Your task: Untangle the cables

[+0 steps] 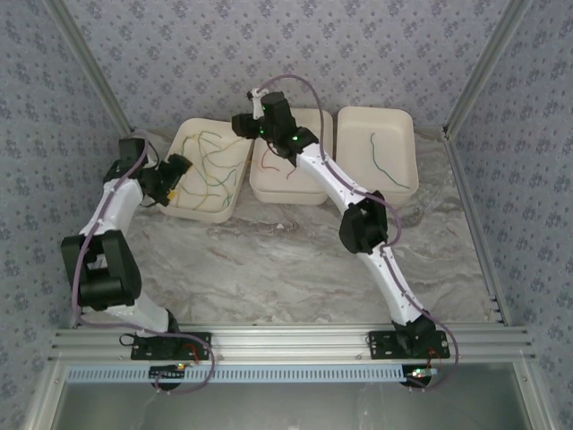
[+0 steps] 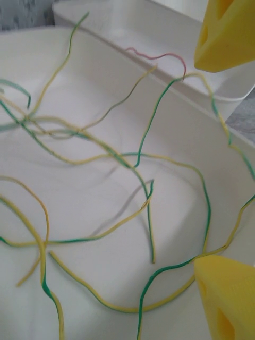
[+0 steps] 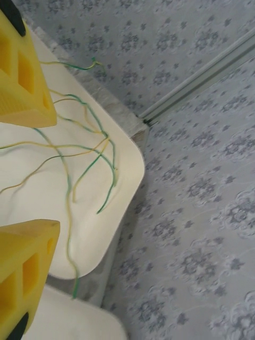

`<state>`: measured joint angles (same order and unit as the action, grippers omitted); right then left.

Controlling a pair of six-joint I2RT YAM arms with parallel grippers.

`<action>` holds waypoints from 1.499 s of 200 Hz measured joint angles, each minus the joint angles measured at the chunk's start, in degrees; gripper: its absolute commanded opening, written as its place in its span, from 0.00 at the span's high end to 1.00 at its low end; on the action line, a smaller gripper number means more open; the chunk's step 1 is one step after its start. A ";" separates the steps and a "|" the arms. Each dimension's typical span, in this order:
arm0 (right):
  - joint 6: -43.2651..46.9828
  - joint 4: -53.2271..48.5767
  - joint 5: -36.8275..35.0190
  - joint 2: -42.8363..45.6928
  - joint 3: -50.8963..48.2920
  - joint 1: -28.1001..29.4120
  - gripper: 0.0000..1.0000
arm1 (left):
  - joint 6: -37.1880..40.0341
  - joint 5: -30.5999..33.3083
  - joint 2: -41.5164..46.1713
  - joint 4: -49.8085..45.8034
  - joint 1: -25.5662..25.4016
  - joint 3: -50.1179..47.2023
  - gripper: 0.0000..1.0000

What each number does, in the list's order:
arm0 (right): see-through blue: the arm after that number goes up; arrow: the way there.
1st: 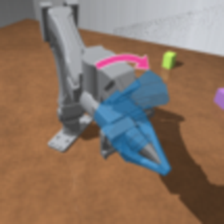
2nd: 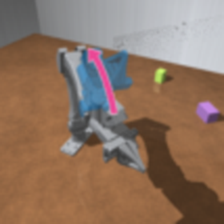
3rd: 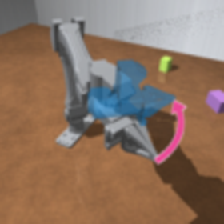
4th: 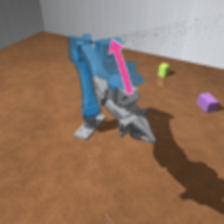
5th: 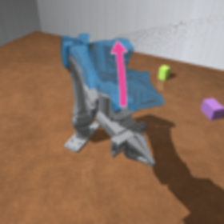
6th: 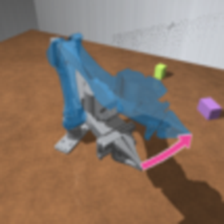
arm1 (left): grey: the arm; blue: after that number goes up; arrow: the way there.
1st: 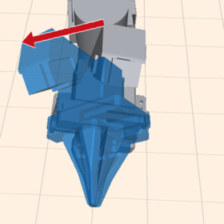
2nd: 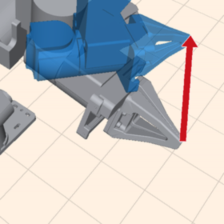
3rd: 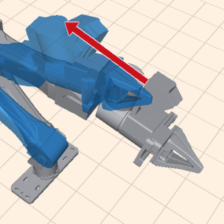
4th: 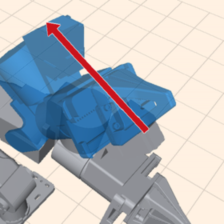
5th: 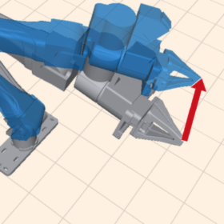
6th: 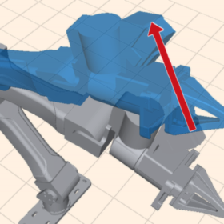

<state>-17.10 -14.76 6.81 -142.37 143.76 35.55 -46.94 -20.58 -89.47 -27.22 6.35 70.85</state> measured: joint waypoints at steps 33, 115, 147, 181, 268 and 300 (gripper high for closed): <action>-1.38 4.79 -2.03 15.98 -23.54 -0.09 0.52 | 6.62 5.25 3.91 -3.48 -5.44 5.53 0.33; -5.90 9.57 -4.13 53.96 -67.23 -1.33 0.51 | 39.80 6.03 -21.27 -12.20 -13.81 36.39 0.50; -6.69 8.72 -4.66 66.90 -79.32 0.81 0.50 | 46.49 12.11 -31.56 -16.68 -14.16 43.25 0.49; -7.56 7.63 -5.18 73.72 -86.03 2.62 0.51 | 50.80 21.38 -35.34 -19.21 -17.42 43.28 0.48; -8.85 6.54 -6.01 76.54 -91.89 4.24 0.51 | 53.79 24.90 -38.42 -14.34 -19.12 37.88 0.34; -8.87 6.29 -6.01 77.83 -92.50 4.17 0.51 | 56.52 24.70 -38.36 -11.23 -19.23 34.64 0.32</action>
<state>-25.98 -8.47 0.80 -64.53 51.27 39.72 9.58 4.12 -127.83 -38.46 -12.88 105.49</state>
